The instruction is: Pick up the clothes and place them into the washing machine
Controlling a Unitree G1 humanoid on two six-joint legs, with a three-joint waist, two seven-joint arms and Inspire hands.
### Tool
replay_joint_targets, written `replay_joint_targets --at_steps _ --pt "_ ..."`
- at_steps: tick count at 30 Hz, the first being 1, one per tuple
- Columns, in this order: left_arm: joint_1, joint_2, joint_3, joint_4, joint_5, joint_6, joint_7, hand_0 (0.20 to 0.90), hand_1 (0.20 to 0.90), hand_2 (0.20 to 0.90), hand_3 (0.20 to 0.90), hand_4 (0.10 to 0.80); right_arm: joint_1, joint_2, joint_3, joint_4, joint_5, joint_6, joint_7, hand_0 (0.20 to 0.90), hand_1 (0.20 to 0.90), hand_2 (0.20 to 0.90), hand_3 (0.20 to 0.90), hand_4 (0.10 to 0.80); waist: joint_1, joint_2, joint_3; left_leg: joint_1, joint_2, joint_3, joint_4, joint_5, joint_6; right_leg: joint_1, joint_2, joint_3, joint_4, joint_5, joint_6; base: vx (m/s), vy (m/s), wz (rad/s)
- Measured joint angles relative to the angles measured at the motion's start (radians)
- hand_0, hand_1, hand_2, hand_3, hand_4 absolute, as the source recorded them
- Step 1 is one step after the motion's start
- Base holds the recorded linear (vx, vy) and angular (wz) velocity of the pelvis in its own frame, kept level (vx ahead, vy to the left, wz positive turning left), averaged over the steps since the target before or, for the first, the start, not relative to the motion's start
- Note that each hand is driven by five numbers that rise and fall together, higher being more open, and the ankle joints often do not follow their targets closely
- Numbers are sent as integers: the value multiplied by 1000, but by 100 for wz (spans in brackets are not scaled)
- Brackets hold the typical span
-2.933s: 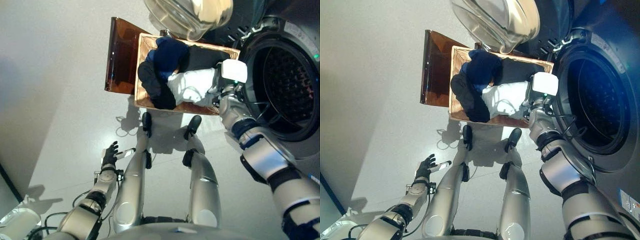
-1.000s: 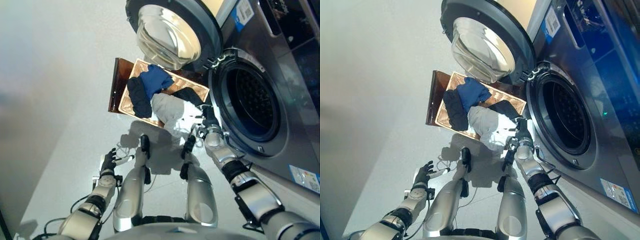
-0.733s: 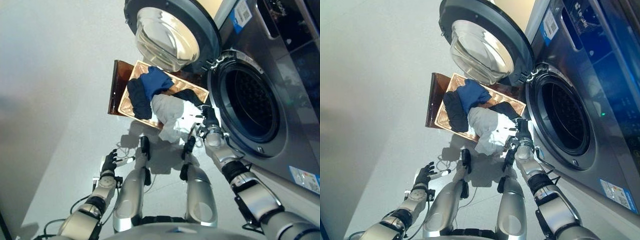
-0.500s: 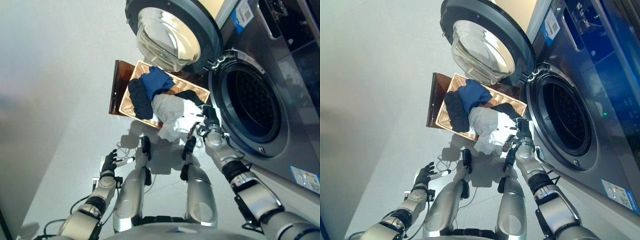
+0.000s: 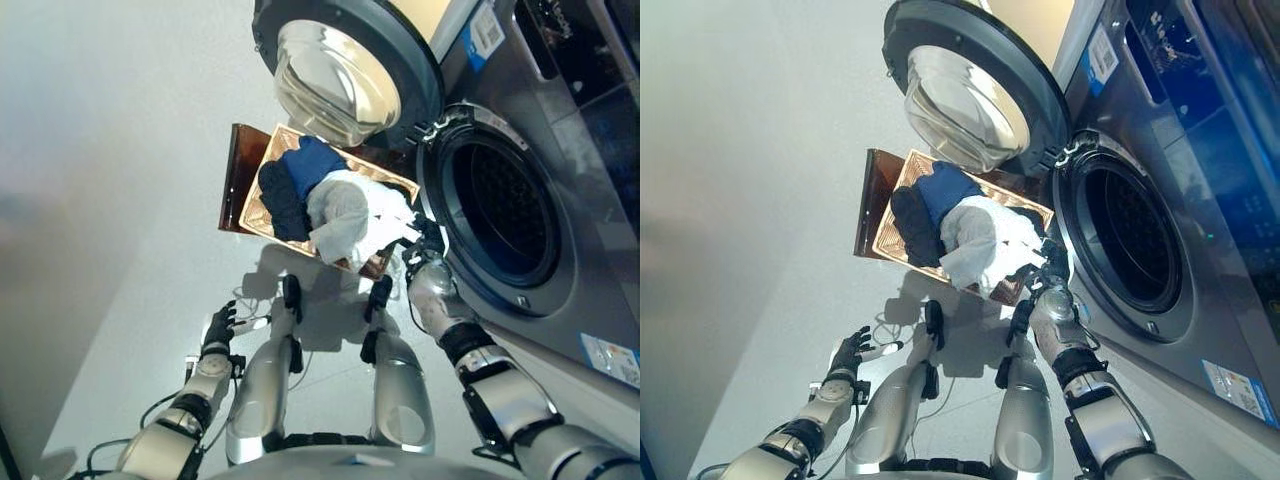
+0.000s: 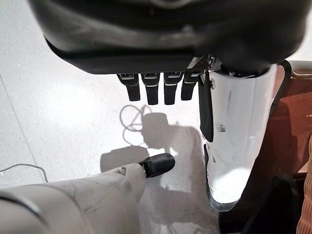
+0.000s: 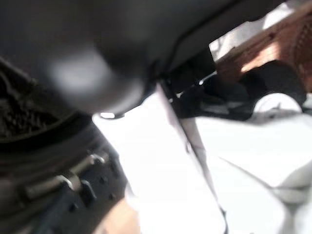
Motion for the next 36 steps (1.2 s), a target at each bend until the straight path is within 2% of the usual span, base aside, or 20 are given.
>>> replay_joint_targets --at_steps 6,17,27,36 --pt "5 0 0 14 -1 0 -16 900 900 900 900 800 0 14 -43 68 96 -24 30 200 200 200 200 300 1 -1 -20 -1 -2 0 -1 -2 1 0 -1 0 -2 0 1 0 0 0" --pt "13 0 -9 17 -38 -2 -25 900 900 900 900 800 3 43 -86 79 222 -52 42 200 200 200 200 300 -1 -5 -37 -26 -4 9 13 -10 2 -27 -3 11 3 1 3 -5 -4 -1" --pt "16 -9 -49 17 -73 -6 -36 900 900 900 900 800 3 83 -171 79 357 -127 45 200 200 200 200 300 -4 -4 -36 -97 -16 14 31 -15 4 -95 -19 17 11 2 5 0 0 0" --pt "-3 -19 -50 14 -115 -10 -36 900 900 900 900 800 -54 120 -267 120 540 -200 73 200 200 200 200 300 -1 23 6 -109 -29 32 28 -17 7 -112 -33 27 9 7 12 -14 26 0"
